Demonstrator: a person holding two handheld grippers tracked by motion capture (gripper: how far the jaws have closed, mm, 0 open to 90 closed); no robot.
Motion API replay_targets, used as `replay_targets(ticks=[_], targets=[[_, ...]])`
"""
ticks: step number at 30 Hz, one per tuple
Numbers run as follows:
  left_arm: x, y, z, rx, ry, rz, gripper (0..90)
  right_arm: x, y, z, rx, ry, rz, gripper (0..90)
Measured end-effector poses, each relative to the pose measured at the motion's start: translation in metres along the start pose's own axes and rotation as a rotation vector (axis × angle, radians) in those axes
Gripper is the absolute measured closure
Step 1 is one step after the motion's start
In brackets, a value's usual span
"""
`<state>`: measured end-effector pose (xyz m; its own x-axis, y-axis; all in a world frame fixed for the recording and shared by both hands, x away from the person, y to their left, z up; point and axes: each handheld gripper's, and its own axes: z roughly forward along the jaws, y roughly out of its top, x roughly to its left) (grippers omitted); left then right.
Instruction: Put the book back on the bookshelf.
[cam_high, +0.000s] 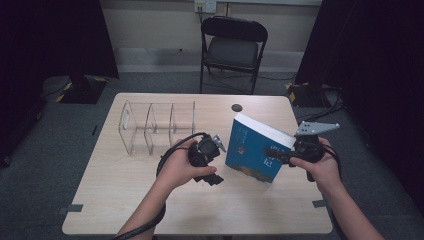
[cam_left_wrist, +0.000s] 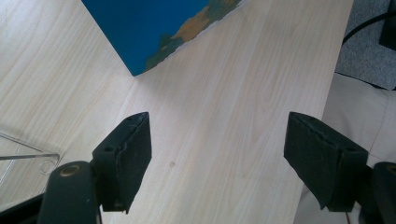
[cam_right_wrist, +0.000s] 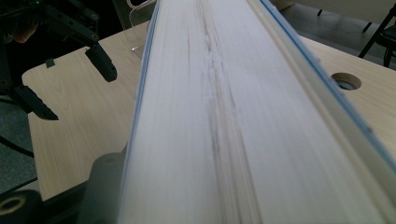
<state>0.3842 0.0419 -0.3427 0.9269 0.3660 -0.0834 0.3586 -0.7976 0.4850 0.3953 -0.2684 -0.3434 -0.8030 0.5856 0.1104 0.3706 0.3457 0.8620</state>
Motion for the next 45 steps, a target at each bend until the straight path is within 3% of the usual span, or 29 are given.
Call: replay_targets(ticks=[8,21,27,38,45], targets=[[0.0,-0.001,-0.001,0.011,0.0,0.004,23.9,0.0,0.006,0.004,0.059,0.023,-0.003,41.9],[0.001,-0.005,0.001,0.013,-0.006,-0.012,24.1,0.0,0.016,0.007,0.135,0.001,0.006,43.8],[0.002,-0.006,0.002,0.014,-0.008,-0.004,24.4,0.003,0.016,0.007,0.12,-0.012,-0.034,57.8],[0.004,-0.008,0.001,0.011,-0.004,-0.023,24.6,0.011,0.013,0.005,0.088,-0.019,-0.066,60.9],[0.006,-0.012,-0.003,0.003,0.002,-0.028,24.7,0.013,0.012,0.004,0.076,-0.027,-0.06,61.2]])
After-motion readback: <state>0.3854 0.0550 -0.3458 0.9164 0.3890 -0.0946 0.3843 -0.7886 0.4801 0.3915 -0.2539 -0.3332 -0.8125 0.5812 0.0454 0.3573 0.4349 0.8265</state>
